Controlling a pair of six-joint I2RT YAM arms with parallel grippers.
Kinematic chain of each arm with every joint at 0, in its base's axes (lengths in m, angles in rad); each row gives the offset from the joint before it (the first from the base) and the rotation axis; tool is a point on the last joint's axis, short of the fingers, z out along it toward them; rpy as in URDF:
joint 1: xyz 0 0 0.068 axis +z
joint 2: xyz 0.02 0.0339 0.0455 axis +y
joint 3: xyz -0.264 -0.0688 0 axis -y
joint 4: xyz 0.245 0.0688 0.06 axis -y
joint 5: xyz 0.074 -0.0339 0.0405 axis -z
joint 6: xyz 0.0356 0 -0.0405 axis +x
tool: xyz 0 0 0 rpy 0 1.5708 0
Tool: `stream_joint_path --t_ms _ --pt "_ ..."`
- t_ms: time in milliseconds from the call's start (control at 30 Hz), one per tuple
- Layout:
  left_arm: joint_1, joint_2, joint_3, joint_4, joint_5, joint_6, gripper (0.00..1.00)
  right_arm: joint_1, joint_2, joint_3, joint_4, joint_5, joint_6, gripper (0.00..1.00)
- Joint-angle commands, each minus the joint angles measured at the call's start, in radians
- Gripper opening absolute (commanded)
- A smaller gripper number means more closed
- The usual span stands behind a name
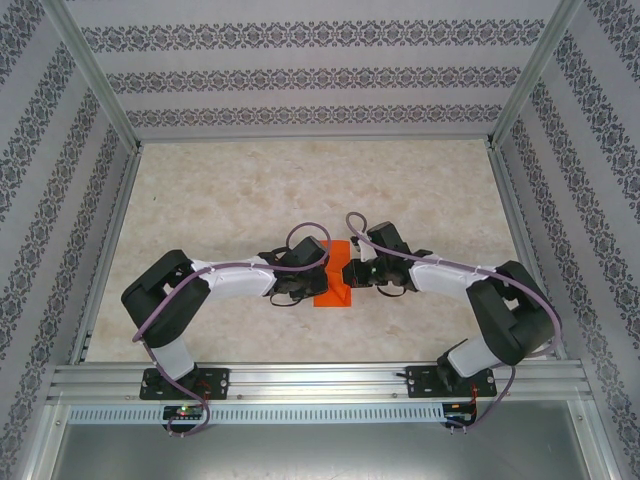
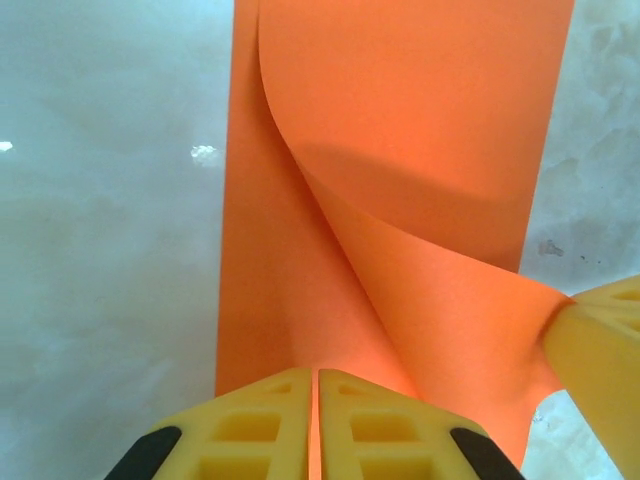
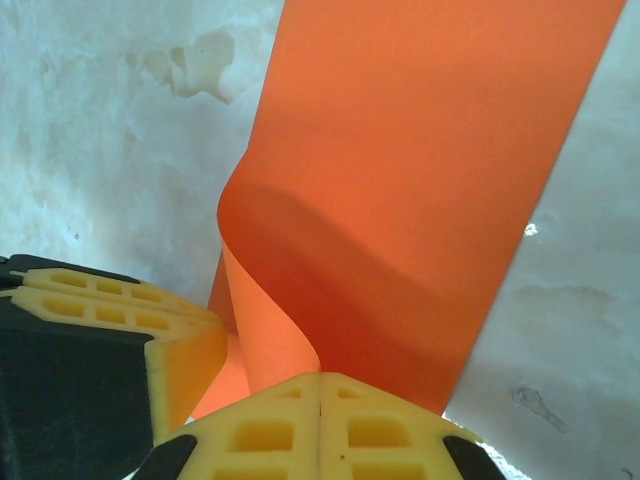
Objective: Fold a paper plane with a square sheet of paper (pick it up from the middle)
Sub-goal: Fold the triangle a second time at the center of the table.
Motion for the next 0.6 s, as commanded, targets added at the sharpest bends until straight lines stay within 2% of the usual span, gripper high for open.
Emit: stream_joint_path --t_ms 0,367,567 --pt "-0.012 0.014 0.025 -0.033 -0.017 -0.005 0.12 -0.013 0.024 0.041 -0.015 -0.037 -0.049 0.00" --pt "-0.012 0.026 0.019 -0.064 -0.035 0.005 0.11 -0.043 0.108 0.128 -0.102 -0.067 -0.154 0.01" --pt "-0.012 0.032 0.023 -0.101 -0.069 0.020 0.10 -0.054 0.144 0.141 -0.093 -0.101 -0.162 0.01"
